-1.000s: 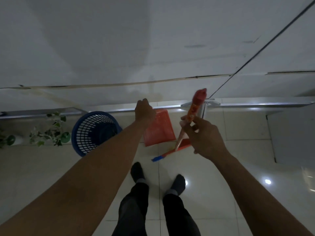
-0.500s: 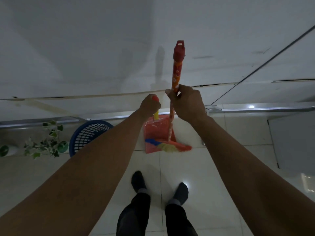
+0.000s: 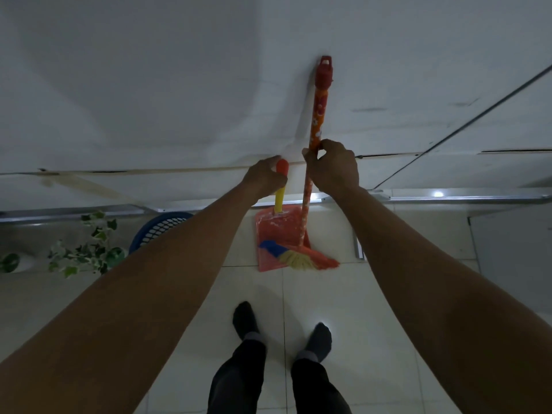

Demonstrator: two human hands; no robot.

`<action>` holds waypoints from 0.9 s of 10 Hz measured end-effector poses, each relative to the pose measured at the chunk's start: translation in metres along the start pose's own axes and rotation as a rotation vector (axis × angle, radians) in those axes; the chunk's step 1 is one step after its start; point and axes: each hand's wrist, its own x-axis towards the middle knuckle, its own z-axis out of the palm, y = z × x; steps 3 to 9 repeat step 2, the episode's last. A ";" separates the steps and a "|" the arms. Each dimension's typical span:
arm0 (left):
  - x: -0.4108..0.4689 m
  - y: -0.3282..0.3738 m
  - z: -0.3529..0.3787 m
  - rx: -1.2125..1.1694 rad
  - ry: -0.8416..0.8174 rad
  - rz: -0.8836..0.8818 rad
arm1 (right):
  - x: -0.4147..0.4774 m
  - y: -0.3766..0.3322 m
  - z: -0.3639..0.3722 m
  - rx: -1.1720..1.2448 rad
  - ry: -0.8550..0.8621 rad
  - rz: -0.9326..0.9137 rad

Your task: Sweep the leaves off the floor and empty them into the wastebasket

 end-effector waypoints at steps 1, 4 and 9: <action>-0.014 -0.001 -0.009 -0.031 0.019 0.049 | -0.013 -0.004 0.000 0.004 -0.031 0.077; -0.034 0.002 -0.019 -0.053 0.060 0.036 | -0.035 -0.009 0.000 0.005 -0.058 0.144; -0.034 0.002 -0.019 -0.053 0.060 0.036 | -0.035 -0.009 0.000 0.005 -0.058 0.144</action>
